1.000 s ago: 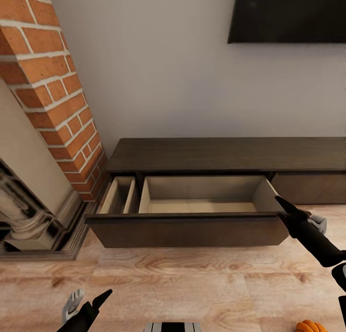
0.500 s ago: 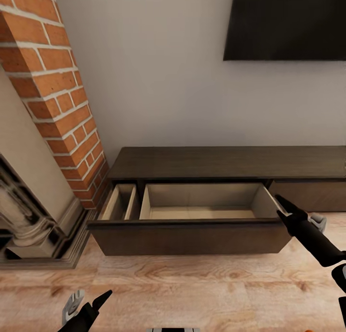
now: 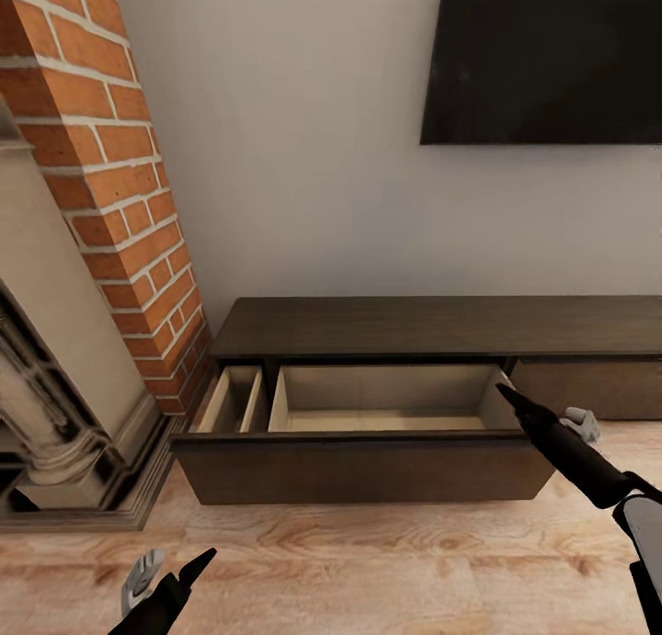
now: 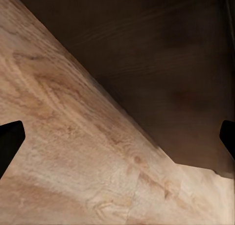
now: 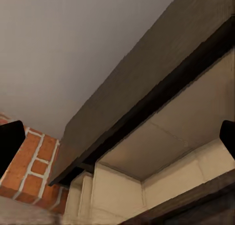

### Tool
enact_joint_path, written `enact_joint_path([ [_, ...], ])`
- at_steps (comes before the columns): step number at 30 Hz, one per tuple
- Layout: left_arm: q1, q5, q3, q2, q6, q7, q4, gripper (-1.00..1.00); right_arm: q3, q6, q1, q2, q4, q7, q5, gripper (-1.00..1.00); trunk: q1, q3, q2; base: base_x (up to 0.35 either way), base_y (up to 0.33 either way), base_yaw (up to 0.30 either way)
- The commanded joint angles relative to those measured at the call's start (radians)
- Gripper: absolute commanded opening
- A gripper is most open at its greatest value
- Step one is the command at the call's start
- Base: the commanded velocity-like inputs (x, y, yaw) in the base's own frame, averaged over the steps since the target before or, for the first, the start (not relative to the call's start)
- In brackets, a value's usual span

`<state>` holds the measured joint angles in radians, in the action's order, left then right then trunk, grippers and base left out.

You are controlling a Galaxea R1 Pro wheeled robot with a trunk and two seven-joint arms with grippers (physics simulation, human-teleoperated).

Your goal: Place each of the two pumpkins and all three candles from the living room inside a cabinet in the living room (use any cabinet), then make sure every cabinet is closed, and position the cauldron so it is next to a table in the living room.

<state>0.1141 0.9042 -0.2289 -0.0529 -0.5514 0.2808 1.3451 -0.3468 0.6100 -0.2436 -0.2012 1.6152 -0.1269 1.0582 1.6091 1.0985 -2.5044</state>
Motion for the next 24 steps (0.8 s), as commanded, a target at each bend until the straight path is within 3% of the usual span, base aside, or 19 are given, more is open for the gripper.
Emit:
enact_joint_path([
  [1, 0.000, 0.006, -0.001, 0.000, -0.003, 0.003, 0.006, 1.00, 0.024, 0.005, 0.001, -0.001, 0.000, -0.006, -0.104, 1.00, -0.001, -0.003, 0.000, 0.000, 0.000, 0.000],
  [3, 0.000, 0.006, 0.000, 0.000, 0.000, 0.003, 0.008, 1.00, 0.041, 0.003, 0.005, -0.002, 0.000, -0.010, -0.189, 1.00, -0.001, -0.011, 0.000, 0.000, 0.000, 0.000],
  [6, 0.000, 0.005, 0.001, 0.000, 0.003, 0.000, 0.007, 1.00, 0.058, -0.003, 0.014, -0.013, 0.000, -0.045, -0.284, 1.00, -0.003, -0.023, 0.001, 0.000, 0.000, 0.000],
  [7, -0.001, 0.005, 0.001, 0.000, 0.004, 0.000, 0.007, 1.00, 0.060, -0.004, 0.015, -0.019, 0.000, -0.056, -0.298, 1.00, -0.003, -0.027, 0.001, 0.000, 0.000, 0.000],
  [14, -0.001, 0.004, 0.001, -0.001, 0.005, -0.001, 0.003, 1.00, 0.069, -0.024, 0.014, -0.112, 0.000, -0.098, -0.345, 1.00, -0.006, -0.054, 0.003, 0.000, 0.000, 0.000],
  [16, -0.001, 0.004, 0.002, -0.001, 0.005, -0.001, 0.002, 1.00, 0.073, -0.027, 0.013, -0.127, 0.000, -0.103, -0.350, 1.00, -0.007, -0.057, 0.003, 0.000, 0.000, 0.000],
  [20, -0.001, 0.008, -0.004, 0.000, 0.011, 0.009, -0.002, 1.00, 0.120, -0.037, 0.018, -0.140, 0.000, -0.113, -0.367, 1.00, -0.007, -0.057, 0.003, 0.000, 0.000, 0.000],
  [22, -0.001, 0.007, -0.004, 0.000, 0.012, 0.009, -0.003, 1.00, 0.126, -0.042, 0.019, -0.140, 0.000, -0.113, -0.373, 1.00, -0.007, -0.057, 0.003, 0.000, 0.000, 0.000],
  [24, 0.000, 0.004, -0.005, 0.001, 0.015, 0.010, -0.003, 1.00, 0.150, -0.066, 0.020, -0.139, 0.000, -0.116, -0.399, 1.00, -0.007, -0.057, 0.003, 0.000, 0.000, 0.000],
])
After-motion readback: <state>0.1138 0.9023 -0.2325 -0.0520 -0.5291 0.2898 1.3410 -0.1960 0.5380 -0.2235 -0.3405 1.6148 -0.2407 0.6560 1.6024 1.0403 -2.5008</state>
